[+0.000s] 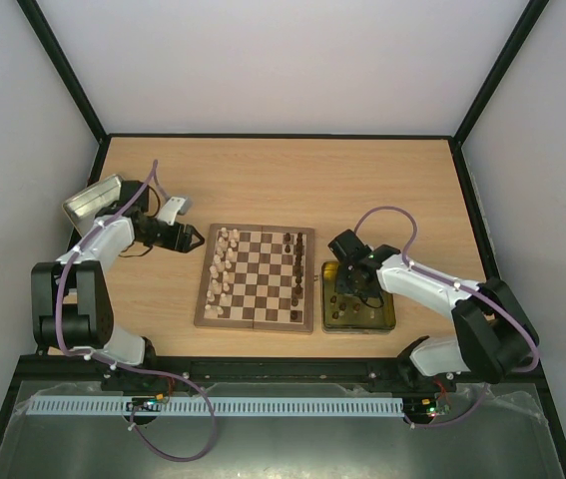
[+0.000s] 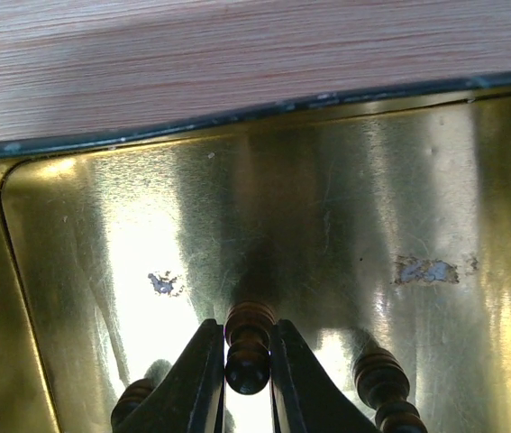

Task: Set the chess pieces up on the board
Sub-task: Pick up the chess piece from the storage box.

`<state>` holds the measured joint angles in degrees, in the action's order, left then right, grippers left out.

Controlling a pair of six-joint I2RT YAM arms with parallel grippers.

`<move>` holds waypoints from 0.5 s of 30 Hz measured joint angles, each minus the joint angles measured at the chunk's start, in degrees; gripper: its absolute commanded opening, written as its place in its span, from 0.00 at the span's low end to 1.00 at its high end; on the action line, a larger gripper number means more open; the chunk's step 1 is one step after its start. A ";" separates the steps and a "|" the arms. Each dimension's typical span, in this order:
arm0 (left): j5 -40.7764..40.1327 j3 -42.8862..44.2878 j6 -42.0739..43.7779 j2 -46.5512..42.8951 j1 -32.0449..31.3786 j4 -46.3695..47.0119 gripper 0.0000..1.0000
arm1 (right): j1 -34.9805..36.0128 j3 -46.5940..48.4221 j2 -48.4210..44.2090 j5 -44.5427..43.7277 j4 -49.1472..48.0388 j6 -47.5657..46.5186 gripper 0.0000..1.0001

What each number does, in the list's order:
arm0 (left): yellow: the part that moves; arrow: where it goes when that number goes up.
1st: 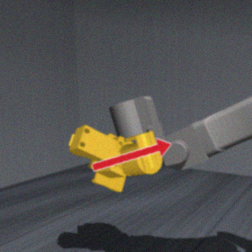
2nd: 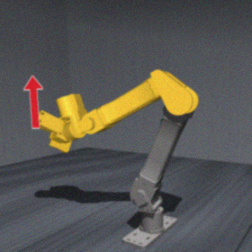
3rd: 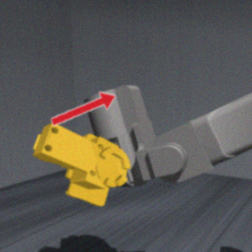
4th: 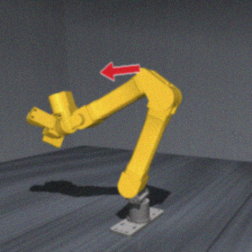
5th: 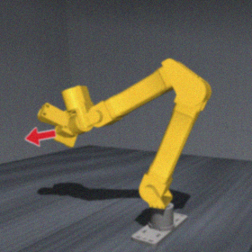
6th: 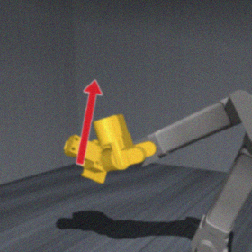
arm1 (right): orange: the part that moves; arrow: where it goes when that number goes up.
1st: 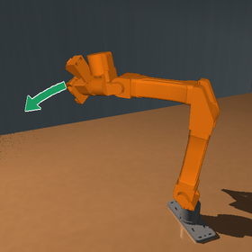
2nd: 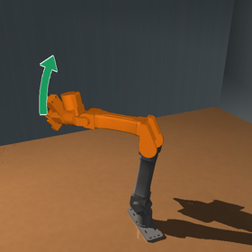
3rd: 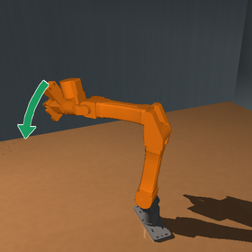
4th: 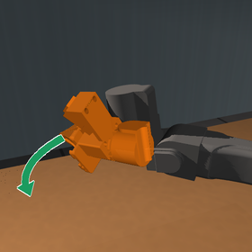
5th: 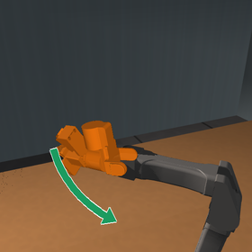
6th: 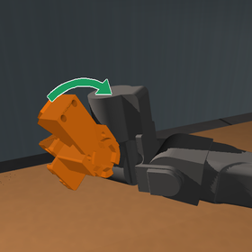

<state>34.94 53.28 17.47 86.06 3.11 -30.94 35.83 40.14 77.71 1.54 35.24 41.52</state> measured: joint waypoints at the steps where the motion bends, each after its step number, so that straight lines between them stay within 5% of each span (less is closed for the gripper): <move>1: 0.00 0.00 0.02 0.00 0.00 0.00 0.70 | 0.00 0.07 0.00 0.02 0.00 -0.11 0.11; 15: -0.02 0.00 0.02 0.02 -0.11 0.00 0.70 | -0.09 1.31 -0.52 -0.42 1.40 -0.20 0.04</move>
<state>34.92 53.28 17.50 86.08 3.01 -30.94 35.75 41.45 77.19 1.13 36.64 41.32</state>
